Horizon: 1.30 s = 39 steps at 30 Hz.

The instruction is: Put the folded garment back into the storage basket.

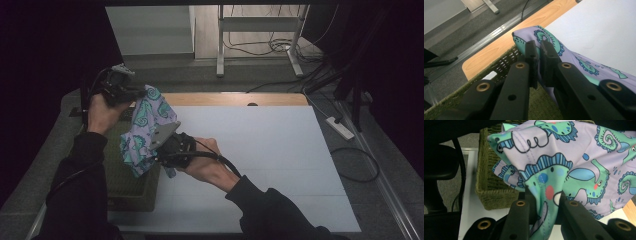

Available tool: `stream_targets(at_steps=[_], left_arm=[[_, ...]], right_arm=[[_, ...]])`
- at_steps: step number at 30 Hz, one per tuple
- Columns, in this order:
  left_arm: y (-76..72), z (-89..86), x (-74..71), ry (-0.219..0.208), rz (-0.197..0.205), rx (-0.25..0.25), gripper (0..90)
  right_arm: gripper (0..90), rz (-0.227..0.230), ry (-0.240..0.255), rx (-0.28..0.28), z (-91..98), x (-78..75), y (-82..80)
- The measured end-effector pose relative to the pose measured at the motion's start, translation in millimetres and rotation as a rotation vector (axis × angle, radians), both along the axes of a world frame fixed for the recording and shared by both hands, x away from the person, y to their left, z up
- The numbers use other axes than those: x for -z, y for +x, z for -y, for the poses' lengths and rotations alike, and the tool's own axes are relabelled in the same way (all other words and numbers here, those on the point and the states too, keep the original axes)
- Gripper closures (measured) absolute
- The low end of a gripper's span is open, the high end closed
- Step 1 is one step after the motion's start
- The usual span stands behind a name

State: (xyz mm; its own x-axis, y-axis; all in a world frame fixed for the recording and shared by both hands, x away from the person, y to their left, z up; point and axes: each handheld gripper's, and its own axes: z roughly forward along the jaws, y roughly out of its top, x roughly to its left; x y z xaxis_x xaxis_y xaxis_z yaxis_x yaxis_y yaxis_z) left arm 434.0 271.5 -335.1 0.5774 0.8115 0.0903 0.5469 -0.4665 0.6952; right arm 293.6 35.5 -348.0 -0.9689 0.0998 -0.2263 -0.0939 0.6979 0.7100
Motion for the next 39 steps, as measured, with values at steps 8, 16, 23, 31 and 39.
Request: stream_targets(at_steps=[8, 16, 23, 31, 39], left_arm=[[-2.6, -16.8, 3.7, -0.009, 0.004, -0.020, 84.9], [-2.9, -30.7, 7.4, -0.006, 0.007, -0.034, 85.0], [-3.7, -42.2, 11.6, -0.001, 0.005, -0.049, 85.0], [-8.2, -63.5, 25.1, 0.014, -0.004, -0.077, 85.0], [-6.7, -77.9, 37.1, 0.006, -0.015, -0.097, 85.2]], right_arm=[[79.8, -0.003, -0.003, -0.017, -19.2, -0.7, -0.8], [79.8, -0.009, -0.002, -0.029, -38.9, 1.8, -0.5], [79.8, -0.010, -0.007, -0.037, -55.1, 6.0, -0.9], [79.8, -0.022, -0.011, -0.050, -76.7, 15.0, -0.9], [79.7, -0.035, -0.020, -0.054, -98.1, 26.5, -0.4]])
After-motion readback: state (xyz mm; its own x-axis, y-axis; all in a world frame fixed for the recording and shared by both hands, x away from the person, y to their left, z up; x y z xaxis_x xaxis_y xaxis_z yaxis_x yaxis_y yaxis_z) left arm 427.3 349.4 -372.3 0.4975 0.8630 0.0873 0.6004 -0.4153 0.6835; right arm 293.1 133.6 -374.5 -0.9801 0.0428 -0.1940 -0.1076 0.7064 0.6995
